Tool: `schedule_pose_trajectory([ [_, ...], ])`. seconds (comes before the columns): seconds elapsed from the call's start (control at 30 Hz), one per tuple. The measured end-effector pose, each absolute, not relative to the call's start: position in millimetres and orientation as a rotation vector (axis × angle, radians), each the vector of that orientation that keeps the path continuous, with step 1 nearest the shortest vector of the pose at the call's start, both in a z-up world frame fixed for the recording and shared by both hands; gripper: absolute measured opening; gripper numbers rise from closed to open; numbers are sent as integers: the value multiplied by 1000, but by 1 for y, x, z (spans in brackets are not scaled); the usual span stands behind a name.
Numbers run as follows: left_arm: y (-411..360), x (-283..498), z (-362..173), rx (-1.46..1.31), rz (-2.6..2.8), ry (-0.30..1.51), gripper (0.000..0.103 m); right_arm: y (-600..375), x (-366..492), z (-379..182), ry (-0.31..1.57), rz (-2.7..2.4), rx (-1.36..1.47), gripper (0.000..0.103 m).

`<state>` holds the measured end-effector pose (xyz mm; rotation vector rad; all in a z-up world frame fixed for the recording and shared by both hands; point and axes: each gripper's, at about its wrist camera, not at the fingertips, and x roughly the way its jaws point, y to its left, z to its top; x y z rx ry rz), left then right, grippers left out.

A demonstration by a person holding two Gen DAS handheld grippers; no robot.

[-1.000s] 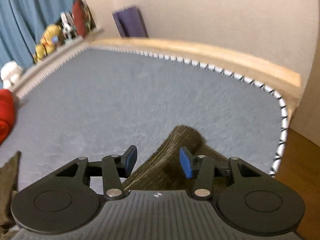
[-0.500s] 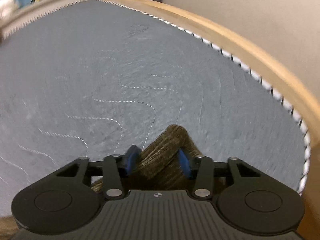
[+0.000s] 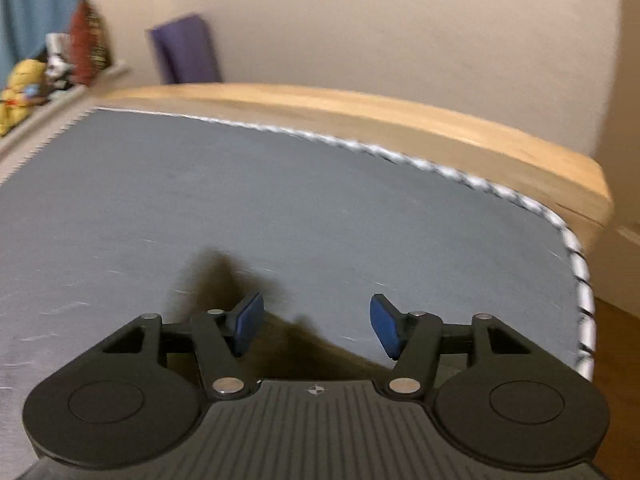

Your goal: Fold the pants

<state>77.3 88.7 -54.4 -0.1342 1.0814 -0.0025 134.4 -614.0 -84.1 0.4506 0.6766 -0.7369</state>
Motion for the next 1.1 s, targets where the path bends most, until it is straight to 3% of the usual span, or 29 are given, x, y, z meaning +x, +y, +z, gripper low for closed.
schedule_pose_trajectory([
  [0.37, 85, 68, -44, -127, -40, 1063, 86, -641, 44, -99, 812, -631, 608, 62],
  [0.43, 83, 67, -42, -120, -40, 1058, 86, -627, 46, -98, 838, -597, 496, 40],
  [0.47, 82, 66, -42, -118, -40, 1056, 86, -622, 47, -97, 845, -590, 452, 22],
  [0.5, 81, 65, -41, -117, -40, 1055, 86, -620, 47, -95, 839, -596, 429, 15],
  [0.6, 78, 63, -40, -116, -43, 1051, 86, -623, 32, -73, 751, -758, 428, 12],
  [0.77, 69, 61, -47, -62, -87, 1077, 86, -635, 13, -92, 890, -921, 576, 20],
  [0.9, 64, 58, -58, -45, -165, 1124, 86, -620, 10, -68, 771, -969, 412, 35],
  [0.97, 62, 54, -60, -31, -226, 1134, 85, -608, 13, -55, 710, -886, 361, 36],
  [1.03, 63, 49, -64, -15, -276, 1135, 77, -594, 19, -50, 668, -753, 356, 40],
  [1.1, 63, 43, -76, 28, -296, 1173, 65, -586, 30, -52, 681, -602, 396, 58],
])
